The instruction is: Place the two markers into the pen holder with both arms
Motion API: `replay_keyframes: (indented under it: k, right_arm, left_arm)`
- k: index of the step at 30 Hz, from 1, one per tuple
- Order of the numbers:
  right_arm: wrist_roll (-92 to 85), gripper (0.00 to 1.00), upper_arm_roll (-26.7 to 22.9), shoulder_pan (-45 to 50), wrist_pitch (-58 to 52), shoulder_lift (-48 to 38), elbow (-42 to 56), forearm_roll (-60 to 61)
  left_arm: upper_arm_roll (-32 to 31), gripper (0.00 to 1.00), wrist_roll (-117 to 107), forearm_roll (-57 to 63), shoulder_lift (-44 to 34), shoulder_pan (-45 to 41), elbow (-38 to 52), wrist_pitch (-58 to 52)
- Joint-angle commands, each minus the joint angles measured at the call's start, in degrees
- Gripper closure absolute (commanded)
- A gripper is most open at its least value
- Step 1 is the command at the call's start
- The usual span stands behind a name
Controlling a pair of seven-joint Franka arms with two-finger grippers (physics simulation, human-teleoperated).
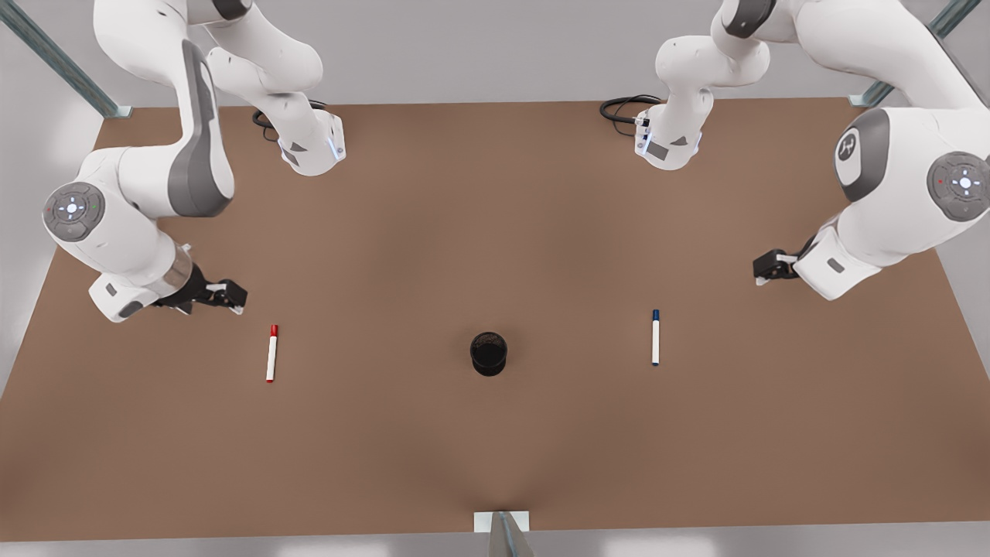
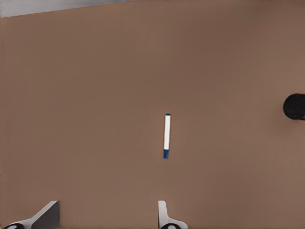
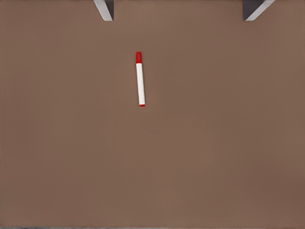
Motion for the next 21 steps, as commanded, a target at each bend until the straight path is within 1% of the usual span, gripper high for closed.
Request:
replay_keyframes:
  k: [1,2,4,5,6,7,9,11,13,15,19,20,21]
  right_arm:
    - [2.97,0.0,0.0,0.05,2.37,-0.06,-0.08,0.01]
    - [2.97,0.0,0.0,0.05,2.11,-0.06,-0.34,0.01]
    - [3.15,0.0,0.0,0.05,2.46,0.55,-0.69,0.1]
    - [3.15,0.0,0.0,-0.04,3.51,2.49,-0.69,0.1]
    - [4.12,0.0,-0.08,-0.39,6.24,6.09,-0.16,0.01]
    - [3.85,0.0,-0.17,-0.3,10.54,9.6,-0.16,-0.08]
    - [3.59,0.0,-0.43,-0.91,13.18,15.76,1.68,-0.08]
    - [3.76,0.0,-0.44,-1.88,18.63,22.08,1.77,0.1]
    - [4.12,0.0,-0.26,-1.88,22.94,25.6,1.6,0.01]
    - [3.68,0.0,-0.26,-2.23,24.7,28.33,1.42,-0.16]
    - [3.41,0.0,-0.26,-3.11,26.98,29.82,1.42,-0.16]
    - [2.98,0.0,-0.35,-3.2,29.7,31.05,1.51,-0.08]
    - [2.01,0.0,-0.35,-3.38,29.8,31.76,1.33,-0.16]
  left_arm:
    - [0.0,0.0,1.75,0.51,0.44,-0.32,-0.03,1.16]
    - [0.0,0.0,1.75,-0.28,2.46,-0.23,-0.03,1.6]
    - [0.26,0.0,0.0,-0.81,7.38,0.38,-1.34,11.61]
    - [0.35,0.0,-2.47,-2.3,8.17,0.38,-7.92,21.0]
    - [0.44,0.0,-4.05,-2.74,7.47,0.38,-17.33,31.9]
    - [0.35,0.0,-6.86,-3.09,7.56,0.12,-21.82,39.03]
    - [0.35,0.0,-8.36,-3.27,7.73,-0.06,-29.82,49.5]
    - [0.44,0.0,-8.53,-3.18,7.82,-0.5,-33.16,53.63]
    - [0.35,0.0,-12.22,-3.18,8.17,-2.87,-38.7,61.97]
    - [0.26,0.0,-14.69,-3.27,9.49,-4.1,-40.99,65.23]
    - [0.0,0.0,-14.6,-3.18,12.83,-4.71,-41.34,69.01]
    - [0.0,0.0,-14.69,-3.18,13.36,-4.98,-41.25,69.1]
    - [0.0,0.01,-14.77,-3.18,14.41,-5.24,-41.08,69.28]
